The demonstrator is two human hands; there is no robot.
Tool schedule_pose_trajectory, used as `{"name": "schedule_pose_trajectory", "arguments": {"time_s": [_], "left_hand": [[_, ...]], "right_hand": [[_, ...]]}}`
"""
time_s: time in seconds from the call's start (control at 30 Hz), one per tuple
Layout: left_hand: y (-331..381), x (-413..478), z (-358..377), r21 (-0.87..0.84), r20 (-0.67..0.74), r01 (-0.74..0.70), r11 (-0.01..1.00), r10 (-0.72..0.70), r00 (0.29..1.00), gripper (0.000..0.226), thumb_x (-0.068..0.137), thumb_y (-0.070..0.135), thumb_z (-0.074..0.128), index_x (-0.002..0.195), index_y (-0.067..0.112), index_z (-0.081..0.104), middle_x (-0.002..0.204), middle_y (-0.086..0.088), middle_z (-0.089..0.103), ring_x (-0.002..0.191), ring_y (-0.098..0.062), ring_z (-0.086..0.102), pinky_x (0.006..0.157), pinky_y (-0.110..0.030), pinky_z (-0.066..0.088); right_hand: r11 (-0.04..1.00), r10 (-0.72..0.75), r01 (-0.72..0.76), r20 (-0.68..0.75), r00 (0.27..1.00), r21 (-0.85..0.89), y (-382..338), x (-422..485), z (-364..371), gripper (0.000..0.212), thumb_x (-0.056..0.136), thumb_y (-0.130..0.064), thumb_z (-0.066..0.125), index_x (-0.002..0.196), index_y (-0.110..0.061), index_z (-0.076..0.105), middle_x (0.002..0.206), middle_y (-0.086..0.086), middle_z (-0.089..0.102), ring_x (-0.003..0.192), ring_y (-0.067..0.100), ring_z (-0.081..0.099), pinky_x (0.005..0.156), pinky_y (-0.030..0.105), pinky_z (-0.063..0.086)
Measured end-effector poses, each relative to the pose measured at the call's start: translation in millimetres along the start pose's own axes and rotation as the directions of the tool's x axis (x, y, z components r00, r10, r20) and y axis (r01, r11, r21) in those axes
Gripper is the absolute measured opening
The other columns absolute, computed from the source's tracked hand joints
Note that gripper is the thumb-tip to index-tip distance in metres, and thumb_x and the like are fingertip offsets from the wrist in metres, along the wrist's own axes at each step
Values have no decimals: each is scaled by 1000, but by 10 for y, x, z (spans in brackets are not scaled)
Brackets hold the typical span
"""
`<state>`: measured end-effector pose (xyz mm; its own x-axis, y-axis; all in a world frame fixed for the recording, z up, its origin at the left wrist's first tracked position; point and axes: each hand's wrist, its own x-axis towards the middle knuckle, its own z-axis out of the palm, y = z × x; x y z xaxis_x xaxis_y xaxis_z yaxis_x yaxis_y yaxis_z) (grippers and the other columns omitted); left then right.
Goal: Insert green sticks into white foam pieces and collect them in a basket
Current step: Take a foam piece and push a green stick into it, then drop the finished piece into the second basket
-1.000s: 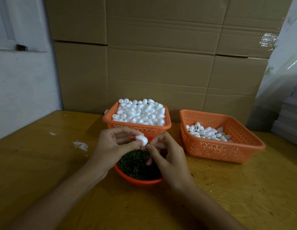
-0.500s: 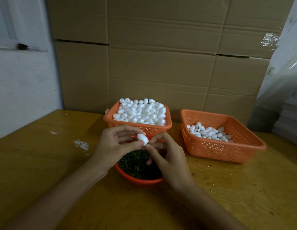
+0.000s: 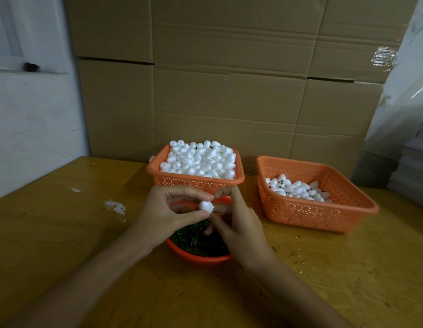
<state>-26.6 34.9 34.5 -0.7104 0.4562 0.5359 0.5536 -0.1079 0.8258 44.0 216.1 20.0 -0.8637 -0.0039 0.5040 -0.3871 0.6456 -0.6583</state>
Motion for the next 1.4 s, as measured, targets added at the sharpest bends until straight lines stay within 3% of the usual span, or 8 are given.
{"name": "schedule_pose_trajectory", "arguments": {"time_s": [0.3, 0.57, 1.03, 1.1, 1.17, 1.27, 1.33, 1.4], "left_hand": [[-6, 8, -14, 5, 6, 2, 1000, -2, 1000, 29, 76, 10, 90, 102, 21, 83, 109, -2, 80, 112, -19, 74, 90, -31, 62], [2, 4, -9, 21, -6, 18, 1000, -18, 1000, 27, 75, 10, 90, 100, 16, 83, 106, 0, 81, 108, -14, 75, 86, -24, 61], [-55, -1, 4, 35, -35, 23, 999, -22, 999, 35, 72, 19, 92, 105, 14, 80, 104, -2, 81, 101, -19, 78, 88, -38, 64], [-52, -8, 10, 14, -23, 1, 1000, -1, 1000, 50, 73, 22, 96, 118, 19, 75, 115, -1, 79, 107, -20, 76, 88, -39, 64], [-48, -18, 26, -24, -30, -5, 1000, 5, 1000, 57, 75, 34, 90, 128, 31, 68, 125, 2, 73, 112, -22, 73, 87, -38, 64], [-54, -45, 59, -38, -46, 12, 999, -14, 999, 45, 84, 51, 71, 128, 43, 62, 124, 5, 68, 115, -20, 68, 88, -40, 58], [-73, -65, 74, 7, -44, 13, 1000, -12, 999, 38, 88, 55, 64, 124, 41, 64, 119, 5, 69, 116, -18, 66, 91, -40, 54], [-85, -79, 97, 66, -34, -3, 998, 5, 999, 31, 91, 53, 62, 118, 38, 67, 114, 3, 70, 115, -18, 66, 93, -41, 55]], "right_hand": [[999, -20, 20, 2, 1000, -30, -13, 0, -10, 37, 105, -28, 64, 134, -30, 41, 99, -21, 79, 78, 2, 75, 79, 47, 60], [999, -35, 35, 2, 999, -16, 4, 2, -2, 34, 105, -30, 63, 131, -31, 42, 98, -19, 79, 77, 3, 75, 78, 47, 60], [998, -58, 58, -7, 998, -6, 86, 18, 14, 29, 105, -30, 64, 123, -37, 43, 92, -22, 78, 77, 5, 75, 76, 48, 58], [995, -40, 44, -48, 998, 94, 81, 23, 6, 24, 105, -30, 64, 123, -33, 48, 91, -13, 79, 78, 12, 76, 74, 52, 60], [961, 40, -9, -106, 994, 276, 71, 49, -36, 22, 104, -23, 65, 122, -27, 53, 99, -4, 80, 80, 19, 77, 71, 44, 64], [857, 223, -73, -239, 945, 510, 87, 134, -213, 20, 102, -16, 64, 119, -21, 55, 104, 5, 80, 80, 27, 77, 67, 38, 62], [822, 320, -82, -336, 886, 564, 138, 207, -416, 19, 103, -17, 64, 120, -21, 55, 103, 3, 81, 78, 25, 77, 63, 35, 62], [865, 347, -98, -445, 826, 493, 232, 256, -644, 19, 105, -20, 63, 121, -23, 55, 102, 0, 81, 79, 20, 78, 64, 36, 62]]}}
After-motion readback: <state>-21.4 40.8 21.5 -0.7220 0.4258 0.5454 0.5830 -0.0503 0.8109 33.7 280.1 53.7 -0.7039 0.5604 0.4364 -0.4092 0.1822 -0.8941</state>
